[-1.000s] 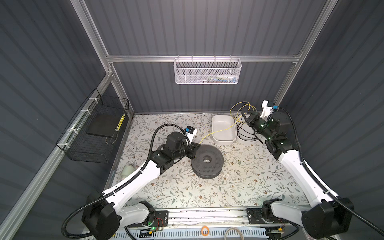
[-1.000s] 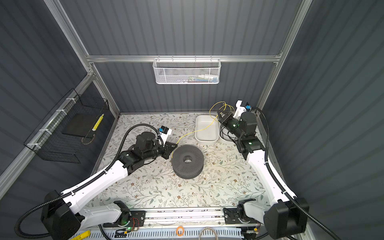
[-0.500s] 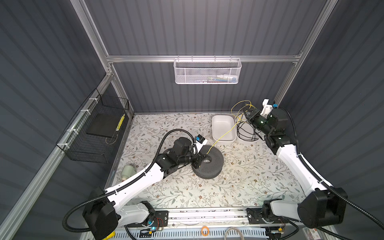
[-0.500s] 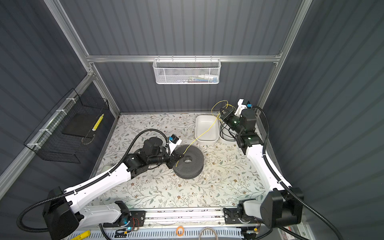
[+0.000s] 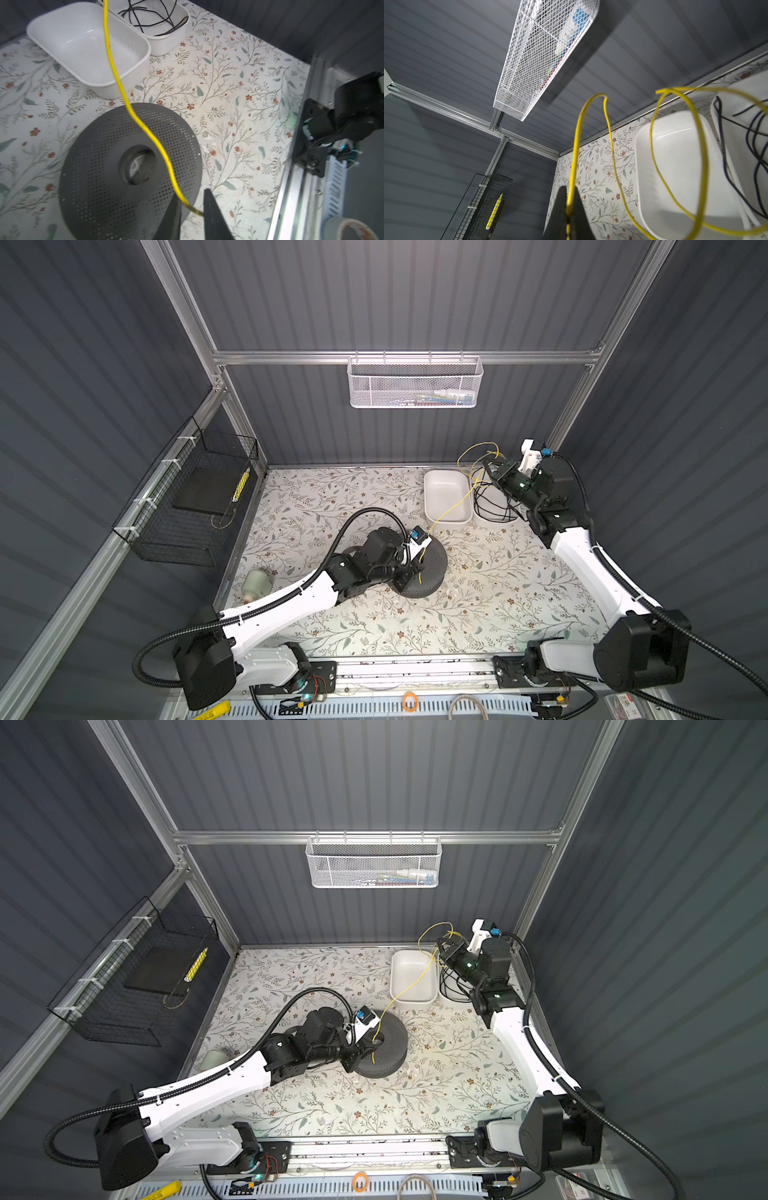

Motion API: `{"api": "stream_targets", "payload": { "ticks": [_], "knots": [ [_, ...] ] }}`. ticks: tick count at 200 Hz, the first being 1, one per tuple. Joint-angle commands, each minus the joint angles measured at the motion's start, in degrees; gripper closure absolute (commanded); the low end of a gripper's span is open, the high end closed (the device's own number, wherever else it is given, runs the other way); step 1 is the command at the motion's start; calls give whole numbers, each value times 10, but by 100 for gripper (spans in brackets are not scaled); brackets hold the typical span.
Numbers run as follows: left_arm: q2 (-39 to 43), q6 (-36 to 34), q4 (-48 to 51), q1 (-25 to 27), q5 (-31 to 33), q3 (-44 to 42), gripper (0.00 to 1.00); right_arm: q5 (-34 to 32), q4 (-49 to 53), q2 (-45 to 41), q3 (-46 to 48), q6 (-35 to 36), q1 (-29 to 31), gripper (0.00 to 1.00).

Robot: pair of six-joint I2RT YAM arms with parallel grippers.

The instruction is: Wrap the cables

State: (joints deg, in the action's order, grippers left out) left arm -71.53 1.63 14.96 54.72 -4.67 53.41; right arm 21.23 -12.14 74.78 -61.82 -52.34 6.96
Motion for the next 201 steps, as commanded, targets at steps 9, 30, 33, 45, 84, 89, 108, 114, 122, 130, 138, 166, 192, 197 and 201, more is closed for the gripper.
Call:
{"api": "stream_targets", "payload": {
  "ticks": [9,30,33,45,84,89,108,114,122,130,138,166,192,197,201],
  "knots": [
    [57,-16,68,3,101,49,57,16,-20,-36,37,22,11,100],
    [89,-23,118,4,95,93,42,21,-12,-61,61,25,18,100],
    [94,-27,125,4,94,97,42,19,-11,-66,65,27,20,100],
    [115,-35,149,3,109,111,39,19,-4,-79,74,31,26,100],
    [144,-75,226,4,158,170,30,19,25,-103,87,49,34,100],
    [140,-79,237,4,165,182,30,16,31,-116,87,54,36,100],
    [122,-97,233,3,177,215,28,19,41,-130,93,59,42,100],
    [110,-100,222,3,170,221,28,19,41,-132,96,57,47,100],
    [88,-102,209,3,151,231,29,20,40,-134,99,56,57,100],
    [60,-103,196,3,129,244,30,18,41,-136,101,58,67,100],
    [31,-97,176,4,109,256,30,16,41,-138,103,58,78,100],
    [-71,-72,82,3,32,294,33,18,28,-138,114,43,107,100],
    [-155,-48,48,3,6,350,35,23,6,-137,132,24,125,100],
    [-166,-45,41,3,8,356,35,22,6,-137,134,22,128,100],
    [-174,-42,35,4,12,359,35,22,5,-139,136,21,131,100]
  ]
}}
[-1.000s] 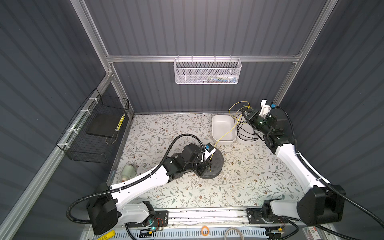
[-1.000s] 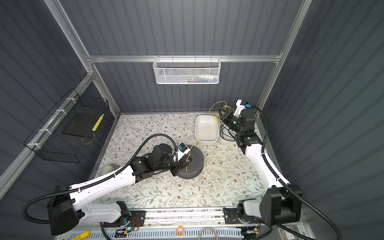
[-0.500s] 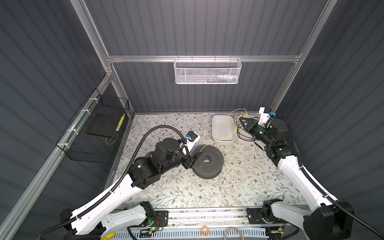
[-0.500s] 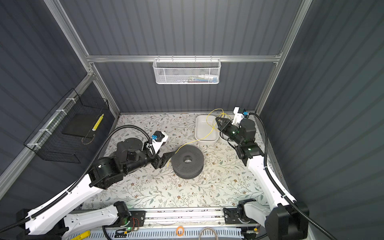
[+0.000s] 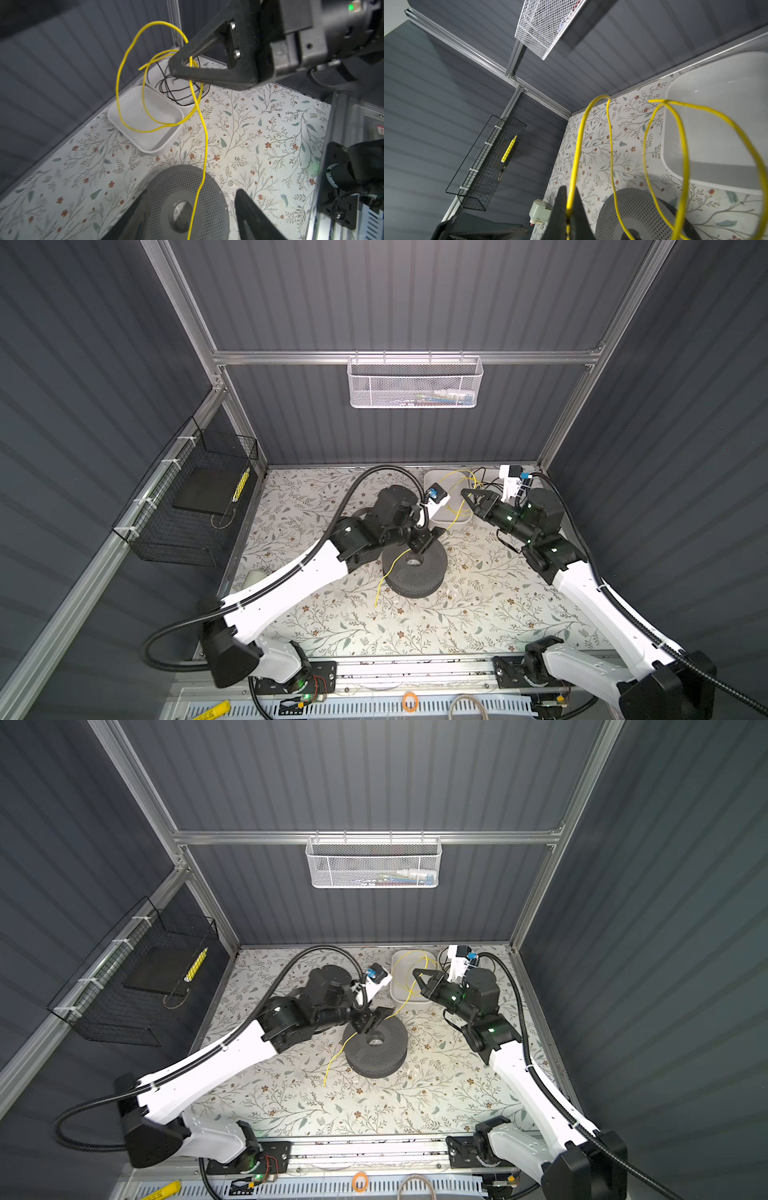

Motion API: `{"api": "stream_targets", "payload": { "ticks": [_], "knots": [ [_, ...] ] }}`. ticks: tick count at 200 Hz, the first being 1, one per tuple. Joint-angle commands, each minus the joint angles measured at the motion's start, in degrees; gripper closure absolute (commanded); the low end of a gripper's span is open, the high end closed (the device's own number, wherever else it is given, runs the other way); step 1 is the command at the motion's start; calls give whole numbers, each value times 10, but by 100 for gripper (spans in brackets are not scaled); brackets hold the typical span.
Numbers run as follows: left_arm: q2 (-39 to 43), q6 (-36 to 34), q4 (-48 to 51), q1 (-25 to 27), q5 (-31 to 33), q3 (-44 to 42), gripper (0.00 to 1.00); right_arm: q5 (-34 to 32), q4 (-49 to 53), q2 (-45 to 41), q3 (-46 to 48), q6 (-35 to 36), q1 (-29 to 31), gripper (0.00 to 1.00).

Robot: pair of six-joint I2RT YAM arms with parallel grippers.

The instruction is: Wrap the cables

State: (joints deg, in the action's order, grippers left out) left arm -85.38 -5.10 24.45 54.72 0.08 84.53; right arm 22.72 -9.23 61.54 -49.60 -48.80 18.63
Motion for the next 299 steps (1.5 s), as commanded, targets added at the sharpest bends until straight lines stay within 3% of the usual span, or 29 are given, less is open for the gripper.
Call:
{"api": "stream_targets", "payload": {
  "ticks": [1,35,55,81,109,164,177,192,202,253,299],
  "knots": [
    [-37,27,-62,3,-35,48,35,7,-24,-6,15,-15,15,100],
    [-69,42,-94,2,-7,47,38,6,-36,-21,37,-28,23,100],
    [-86,55,-95,-2,11,48,46,9,-42,-25,42,-35,28,100],
    [-96,69,-102,-6,2,40,56,8,-42,-30,45,-36,31,100],
    [-104,74,-102,-7,-18,38,58,2,-45,-30,47,-36,33,100],
    [-79,78,-144,-7,-2,-3,100,4,-48,-23,46,-40,39,100],
    [-70,85,-152,-8,11,-12,100,5,-43,-25,45,-34,39,95],
    [-63,93,-158,-13,13,-23,100,2,1,-42,29,-6,34,72],
    [-56,100,-164,-16,13,-30,100,-9,35,-63,18,14,27,67],
    [-24,115,-189,-39,-3,-77,100,-23,135,-130,-1,50,-12,56],
    [-15,118,-198,-42,-33,-76,100,23,99,-104,18,12,-17,56]
  ]
}}
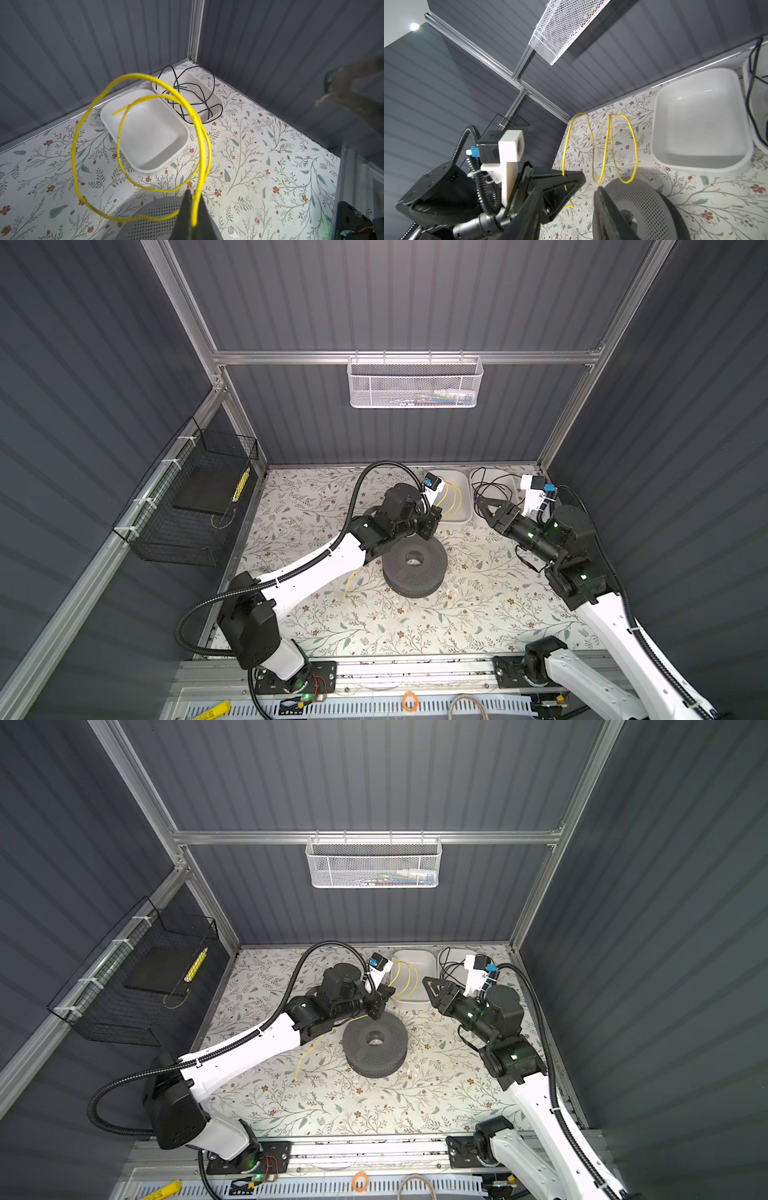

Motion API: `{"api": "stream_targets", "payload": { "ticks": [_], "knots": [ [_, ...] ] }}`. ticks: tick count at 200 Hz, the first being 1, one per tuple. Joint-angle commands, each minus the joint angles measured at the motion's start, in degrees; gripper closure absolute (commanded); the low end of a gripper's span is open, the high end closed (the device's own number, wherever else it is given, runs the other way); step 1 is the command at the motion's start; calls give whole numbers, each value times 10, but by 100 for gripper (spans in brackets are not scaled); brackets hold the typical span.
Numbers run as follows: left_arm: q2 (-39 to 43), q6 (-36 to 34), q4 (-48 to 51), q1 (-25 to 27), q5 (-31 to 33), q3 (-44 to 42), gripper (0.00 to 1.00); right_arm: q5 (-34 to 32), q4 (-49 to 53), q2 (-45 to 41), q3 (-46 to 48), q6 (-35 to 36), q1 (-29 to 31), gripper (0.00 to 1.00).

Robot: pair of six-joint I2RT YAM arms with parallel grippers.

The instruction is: Wrap the cables

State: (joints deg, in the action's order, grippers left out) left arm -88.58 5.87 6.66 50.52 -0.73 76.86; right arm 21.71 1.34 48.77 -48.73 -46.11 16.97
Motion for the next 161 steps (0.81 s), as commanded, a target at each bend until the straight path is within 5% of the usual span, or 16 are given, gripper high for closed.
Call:
{"api": "stream_targets", "payload": {
  "ticks": [1,96,161],
  "knots": [
    [17,9,-20,1,-26,1,100,34,-9,25,9,-16,0,56],
    [22,16,-26,0,-49,1,100,55,-91,119,17,-49,5,60],
    [22,17,-23,0,-65,4,100,55,-117,149,18,-56,6,79]
  ]
}}
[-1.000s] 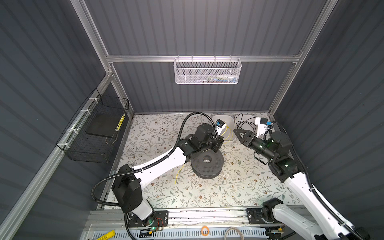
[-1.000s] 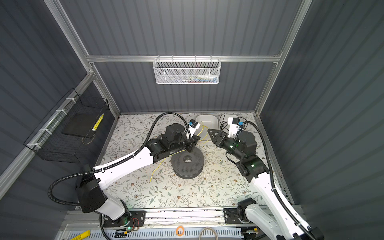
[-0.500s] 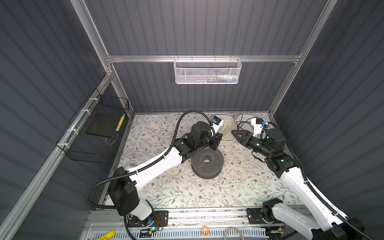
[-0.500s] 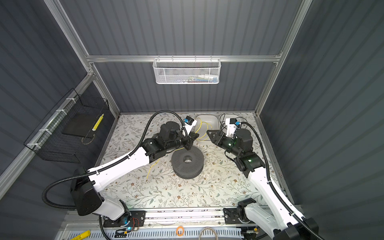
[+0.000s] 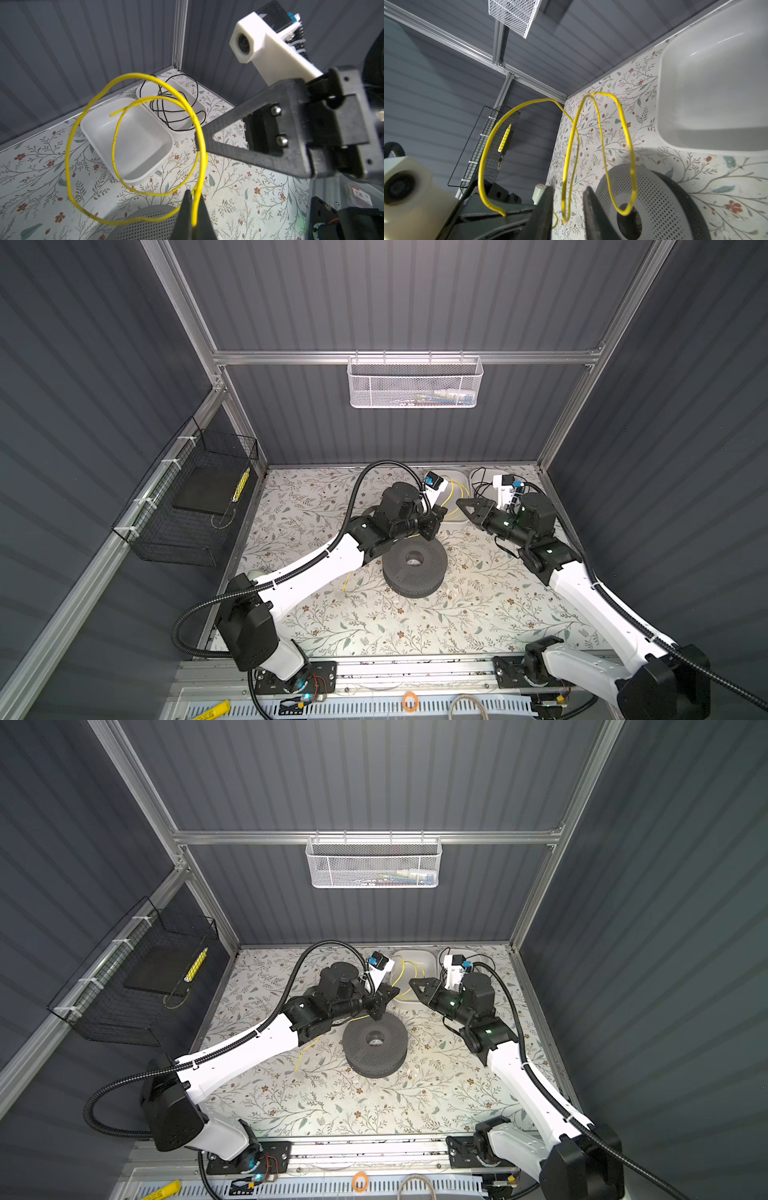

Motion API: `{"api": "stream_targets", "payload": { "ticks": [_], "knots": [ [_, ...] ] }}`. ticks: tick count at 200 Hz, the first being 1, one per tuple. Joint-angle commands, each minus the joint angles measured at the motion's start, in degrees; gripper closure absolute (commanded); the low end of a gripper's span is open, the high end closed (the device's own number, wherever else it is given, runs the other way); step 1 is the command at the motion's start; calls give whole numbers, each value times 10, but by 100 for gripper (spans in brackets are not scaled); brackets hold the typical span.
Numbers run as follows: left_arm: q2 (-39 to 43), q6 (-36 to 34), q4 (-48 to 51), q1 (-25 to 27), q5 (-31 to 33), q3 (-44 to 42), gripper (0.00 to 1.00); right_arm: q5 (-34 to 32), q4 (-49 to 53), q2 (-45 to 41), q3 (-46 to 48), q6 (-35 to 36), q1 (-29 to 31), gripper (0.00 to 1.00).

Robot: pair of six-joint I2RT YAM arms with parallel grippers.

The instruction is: Wrap the cables

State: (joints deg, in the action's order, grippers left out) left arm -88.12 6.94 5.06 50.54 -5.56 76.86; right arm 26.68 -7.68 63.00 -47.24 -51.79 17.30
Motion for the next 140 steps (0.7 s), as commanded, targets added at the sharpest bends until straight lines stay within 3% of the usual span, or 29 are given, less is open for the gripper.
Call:
{"api": "stream_targets", "payload": {
  "ticks": [1,73,140],
  "knots": [
    [17,6,-7,0,-17,4,100,6,-27,7,4,1,2,79],
    [32,-5,17,0,-39,6,100,-17,-16,8,-12,20,-13,100],
    [120,-64,98,0,-37,-65,100,16,-66,51,-75,-19,-84,100]
  ]
}}
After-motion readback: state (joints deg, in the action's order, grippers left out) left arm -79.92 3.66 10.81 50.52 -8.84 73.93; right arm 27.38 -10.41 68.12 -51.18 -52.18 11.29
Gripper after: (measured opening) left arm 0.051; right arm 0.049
